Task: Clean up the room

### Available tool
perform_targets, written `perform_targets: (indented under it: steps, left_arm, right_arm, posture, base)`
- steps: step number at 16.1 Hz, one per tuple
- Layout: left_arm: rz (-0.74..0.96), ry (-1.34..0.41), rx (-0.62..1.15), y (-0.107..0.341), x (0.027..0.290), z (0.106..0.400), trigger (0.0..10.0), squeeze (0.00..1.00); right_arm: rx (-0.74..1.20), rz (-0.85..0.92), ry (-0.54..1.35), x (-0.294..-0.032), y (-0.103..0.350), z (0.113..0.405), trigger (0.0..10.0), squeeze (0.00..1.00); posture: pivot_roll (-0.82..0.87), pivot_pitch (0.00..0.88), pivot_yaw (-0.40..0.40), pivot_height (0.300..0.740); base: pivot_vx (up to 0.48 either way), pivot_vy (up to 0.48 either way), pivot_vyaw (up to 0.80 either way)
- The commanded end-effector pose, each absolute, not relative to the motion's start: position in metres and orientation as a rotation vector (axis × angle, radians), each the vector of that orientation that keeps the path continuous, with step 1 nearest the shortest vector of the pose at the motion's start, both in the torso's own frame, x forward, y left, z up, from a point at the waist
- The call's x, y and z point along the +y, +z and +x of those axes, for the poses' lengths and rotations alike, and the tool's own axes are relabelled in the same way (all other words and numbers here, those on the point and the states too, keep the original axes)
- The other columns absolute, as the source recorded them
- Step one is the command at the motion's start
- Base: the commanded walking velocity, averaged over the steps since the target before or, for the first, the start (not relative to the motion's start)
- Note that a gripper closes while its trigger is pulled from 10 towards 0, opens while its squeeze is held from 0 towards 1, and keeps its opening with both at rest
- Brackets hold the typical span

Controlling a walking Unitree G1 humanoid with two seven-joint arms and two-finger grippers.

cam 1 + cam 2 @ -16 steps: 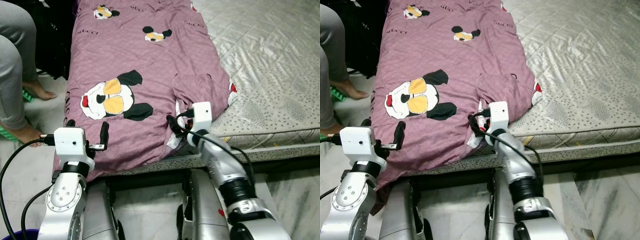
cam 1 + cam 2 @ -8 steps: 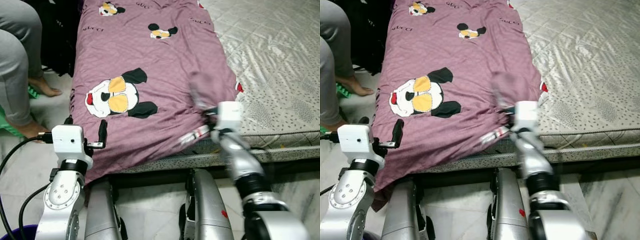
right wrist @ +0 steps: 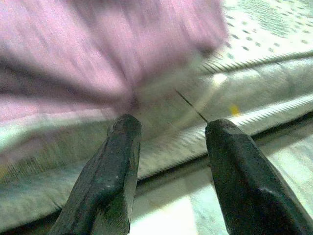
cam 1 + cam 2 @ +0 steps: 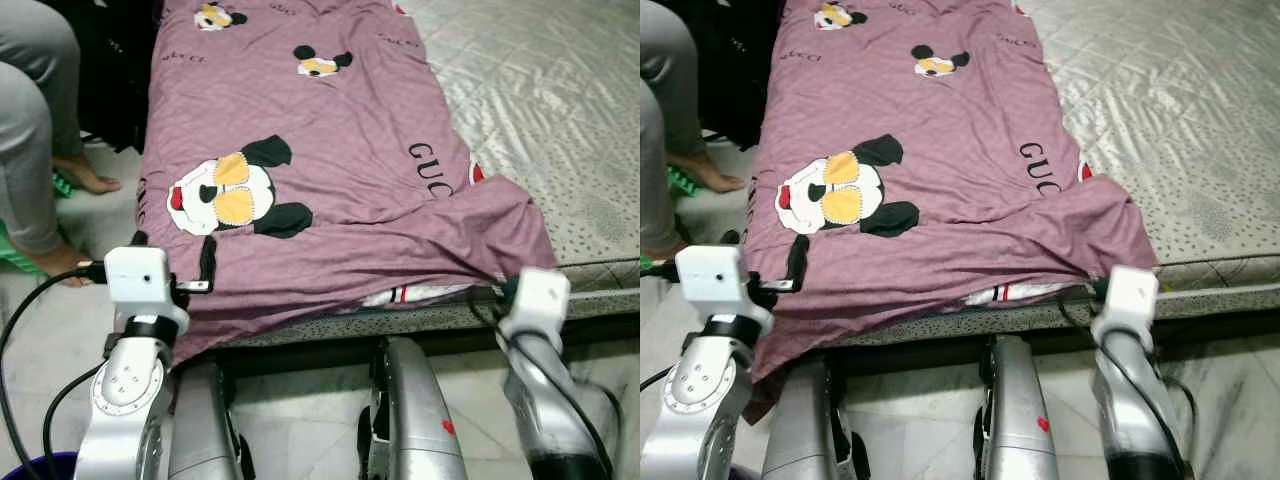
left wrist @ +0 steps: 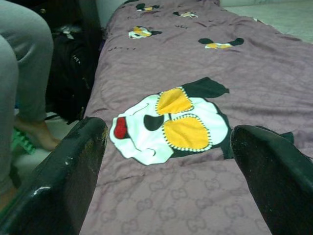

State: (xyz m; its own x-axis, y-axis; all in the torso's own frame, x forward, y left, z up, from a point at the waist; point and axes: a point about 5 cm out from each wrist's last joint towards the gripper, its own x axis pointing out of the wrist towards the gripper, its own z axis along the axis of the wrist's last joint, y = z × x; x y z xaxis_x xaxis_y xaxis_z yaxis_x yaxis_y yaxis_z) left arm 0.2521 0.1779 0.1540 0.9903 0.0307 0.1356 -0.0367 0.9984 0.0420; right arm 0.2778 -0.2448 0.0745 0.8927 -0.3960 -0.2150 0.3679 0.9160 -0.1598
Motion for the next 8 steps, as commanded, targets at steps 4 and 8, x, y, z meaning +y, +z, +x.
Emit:
perform_targets:
  steps: [4, 8]
  left_arm:
    - [0.038, 0.04, -0.121, 0.15, 0.18, 0.253, 10.0, 0.0]
    - [0.022, 0.033, -0.126, 0.149, 0.176, 0.256, 10.0, 0.0]
  right_arm:
    - [0.315, -0.202, -0.404, -0.256, 0.072, 0.242, 8.3, 0.0]
    - [0.023, -0.136, -0.33, -0.246, 0.13, 0.273, 10.0, 1.0]
  posture:
    - [-0.01, 0.206, -0.006, 0.524]
    - [-0.03, 0.198, 0.002, 0.524]
  base:
    - [0.0, 0.0, 0.0]
    - [0.0, 0.0, 0.0]
